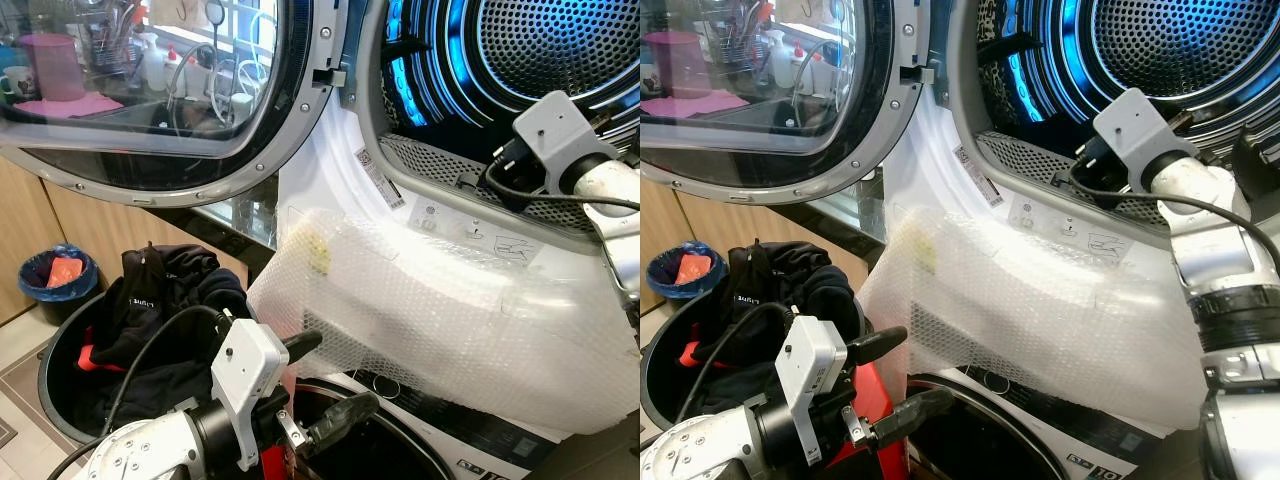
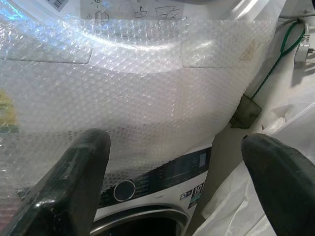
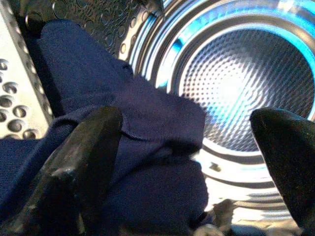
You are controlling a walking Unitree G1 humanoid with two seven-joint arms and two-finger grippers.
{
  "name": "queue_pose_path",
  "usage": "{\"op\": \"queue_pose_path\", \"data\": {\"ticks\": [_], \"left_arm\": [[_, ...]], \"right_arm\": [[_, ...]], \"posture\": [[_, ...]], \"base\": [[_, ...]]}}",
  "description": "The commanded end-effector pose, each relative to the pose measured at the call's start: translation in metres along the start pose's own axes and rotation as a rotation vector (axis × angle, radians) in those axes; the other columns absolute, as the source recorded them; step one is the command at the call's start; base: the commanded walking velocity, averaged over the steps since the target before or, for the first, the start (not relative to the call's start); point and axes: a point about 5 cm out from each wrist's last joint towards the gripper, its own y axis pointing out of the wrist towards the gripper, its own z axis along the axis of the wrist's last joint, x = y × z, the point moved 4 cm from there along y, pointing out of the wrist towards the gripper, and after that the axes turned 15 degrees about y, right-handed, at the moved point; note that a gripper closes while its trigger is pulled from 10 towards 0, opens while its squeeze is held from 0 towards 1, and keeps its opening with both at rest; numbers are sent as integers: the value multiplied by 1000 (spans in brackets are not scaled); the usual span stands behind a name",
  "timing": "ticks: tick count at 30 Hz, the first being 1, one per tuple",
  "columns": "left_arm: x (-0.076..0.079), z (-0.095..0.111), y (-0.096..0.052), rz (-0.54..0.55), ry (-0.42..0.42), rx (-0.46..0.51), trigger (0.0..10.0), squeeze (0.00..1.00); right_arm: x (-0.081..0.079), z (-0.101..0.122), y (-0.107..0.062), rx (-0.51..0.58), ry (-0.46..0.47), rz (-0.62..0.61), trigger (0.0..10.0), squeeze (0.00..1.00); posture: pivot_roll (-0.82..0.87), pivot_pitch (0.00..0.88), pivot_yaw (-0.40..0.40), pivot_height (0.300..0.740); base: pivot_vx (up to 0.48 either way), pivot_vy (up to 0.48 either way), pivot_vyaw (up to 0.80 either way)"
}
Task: Clothes washing
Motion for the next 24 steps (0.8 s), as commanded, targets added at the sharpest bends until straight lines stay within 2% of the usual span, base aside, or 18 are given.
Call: {"op": "queue_pose_path", "data": {"ticks": [1,5,8,10,11,14,16,17,18,21,24], "left_arm": [[4,6,0,-8,8,19,10000,0],[3,6,-2,-2,10,16,10000,0],[3,7,-2,2,10,14,10000,0],[4,7,-4,10,5,11,10000,0],[5,7,-5,13,2,9,10000,0],[7,7,-6,15,-2,7,10000,0],[8,7,-6,17,-11,6,10000,0],[9,6,-6,18,-18,6,10000,0],[9,6,-6,18,-18,6,10000,0],[11,6,-6,16,-28,6,10000,0],[11,6,-6,15,-34,6,10000,0]], "right_arm": [[7,6,3,13,-74,-41,10000,0],[4,9,10,17,-257,-71,10000,0],[3,6,13,-1,-312,-71,10000,0],[8,-2,13,-43,-351,-67,10000,0],[14,-5,13,-50,-402,-85,10000,0],[23,-18,12,-116,-418,-83,10000,0],[34,-32,9,-183,-417,-124,10000,0],[46,-43,5,-247,-385,-183,10000,0],[46,-43,5,-247,-385,-183,10000,0],[63,-55,0,-326,-370,-253,10000,0],[69,-51,0,-310,-368,-282,10000,0]], "posture": [[107,15,-165,740],[113,20,-165,740],[118,26,-168,740],[120,34,-171,740],[120,41,-173,740],[118,48,-173,740],[112,57,-172,740],[107,64,-172,740],[107,64,-172,740],[98,75,-168,740],[97,76,-168,740]], "base": [[0,0,0],[0,0,0],[0,0,0],[0,0,0],[0,0,0],[0,0,0],[0,0,0],[0,0,0],[0,0,0],[0,0,0],[0,0,0]]}}
